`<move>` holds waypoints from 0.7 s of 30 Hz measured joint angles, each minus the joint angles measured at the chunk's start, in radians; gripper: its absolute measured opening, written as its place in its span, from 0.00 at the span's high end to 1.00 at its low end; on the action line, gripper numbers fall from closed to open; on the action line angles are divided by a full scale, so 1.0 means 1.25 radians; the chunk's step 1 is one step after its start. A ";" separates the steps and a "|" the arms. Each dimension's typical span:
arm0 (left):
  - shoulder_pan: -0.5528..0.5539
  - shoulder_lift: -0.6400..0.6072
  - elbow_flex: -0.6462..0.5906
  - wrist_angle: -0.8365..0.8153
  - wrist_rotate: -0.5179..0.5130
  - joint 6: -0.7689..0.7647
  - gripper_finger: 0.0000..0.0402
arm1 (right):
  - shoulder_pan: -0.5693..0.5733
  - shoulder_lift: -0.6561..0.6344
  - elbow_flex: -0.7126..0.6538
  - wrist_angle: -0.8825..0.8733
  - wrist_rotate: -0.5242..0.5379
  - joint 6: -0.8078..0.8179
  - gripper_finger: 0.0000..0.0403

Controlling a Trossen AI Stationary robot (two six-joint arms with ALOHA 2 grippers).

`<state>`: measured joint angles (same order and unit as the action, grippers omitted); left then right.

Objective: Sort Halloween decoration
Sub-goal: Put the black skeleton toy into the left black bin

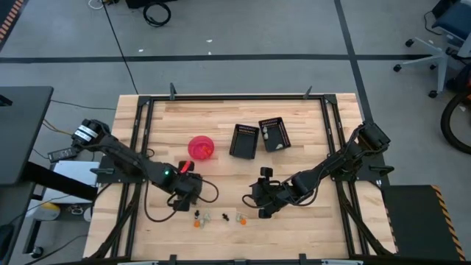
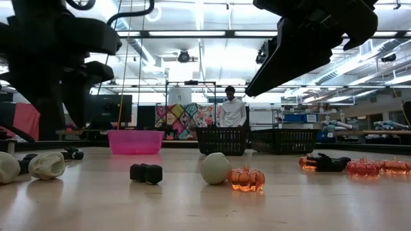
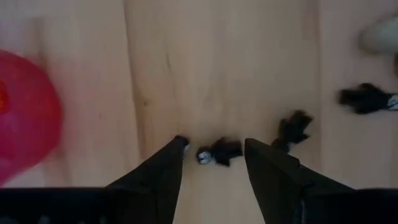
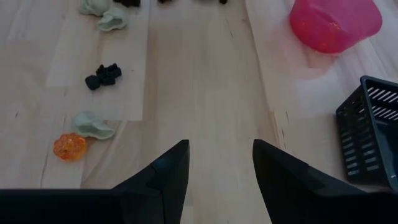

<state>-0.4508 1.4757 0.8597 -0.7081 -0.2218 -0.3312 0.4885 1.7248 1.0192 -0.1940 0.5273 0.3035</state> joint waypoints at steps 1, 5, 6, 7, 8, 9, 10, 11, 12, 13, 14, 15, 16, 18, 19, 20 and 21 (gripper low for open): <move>0.008 0.000 0.000 -0.008 -0.001 0.010 0.55 | 0.000 0.000 0.000 0.000 0.000 0.000 0.55; 0.045 0.000 -0.031 -0.011 0.020 0.035 0.55 | 0.000 0.000 0.000 -0.001 0.000 0.002 0.55; 0.051 0.000 -0.041 -0.012 0.025 0.040 0.55 | 0.000 0.000 0.000 0.000 0.000 0.003 0.55; 0.055 0.000 -0.050 -0.012 0.025 0.044 0.55 | 0.000 0.000 0.000 0.000 0.000 0.005 0.55; 0.061 0.000 -0.059 -0.005 0.027 0.049 0.55 | 0.000 0.000 0.000 0.000 0.000 0.005 0.55; 0.066 0.000 -0.067 0.002 0.027 0.050 0.55 | 0.000 0.000 0.000 0.000 0.000 0.005 0.55; 0.070 0.000 -0.074 0.008 0.028 0.051 0.55 | 0.000 0.000 0.000 0.001 0.000 0.005 0.55; 0.072 0.000 -0.081 0.015 0.027 0.052 0.55 | 0.000 0.000 0.000 0.001 0.000 0.005 0.55; 0.076 0.000 -0.087 0.023 0.027 0.053 0.55 | 0.000 0.000 0.000 0.001 0.000 0.005 0.55; 0.077 0.000 -0.094 0.032 0.027 0.057 0.55 | 0.000 0.000 0.000 0.001 0.000 0.005 0.55; 0.077 0.000 -0.100 0.041 0.027 0.060 0.55 | 0.000 0.000 0.000 0.002 0.000 0.005 0.55; 0.077 -0.001 -0.107 0.054 0.027 0.066 0.55 | 0.000 0.000 0.000 0.003 0.000 0.005 0.55; 0.077 -0.001 -0.112 0.065 0.027 0.068 0.55 | 0.000 0.000 0.000 0.004 -0.001 0.005 0.55; 0.077 -0.001 -0.119 0.084 0.028 0.072 0.56 | 0.000 0.000 0.000 0.004 -0.001 0.006 0.55; 0.076 -0.001 -0.122 0.084 0.028 0.073 0.57 | 0.000 0.000 0.000 0.005 -0.001 0.006 0.55; 0.077 -0.001 -0.125 0.086 0.028 0.073 0.58 | 0.000 0.000 0.000 0.005 -0.001 0.006 0.55; 0.077 -0.001 -0.130 0.091 0.028 0.073 0.60 | 0.000 0.000 0.000 0.005 -0.001 0.006 0.55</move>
<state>-0.3544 1.4746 0.6971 -0.5942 -0.1871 -0.2403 0.4885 1.7248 1.0192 -0.1879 0.5266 0.3107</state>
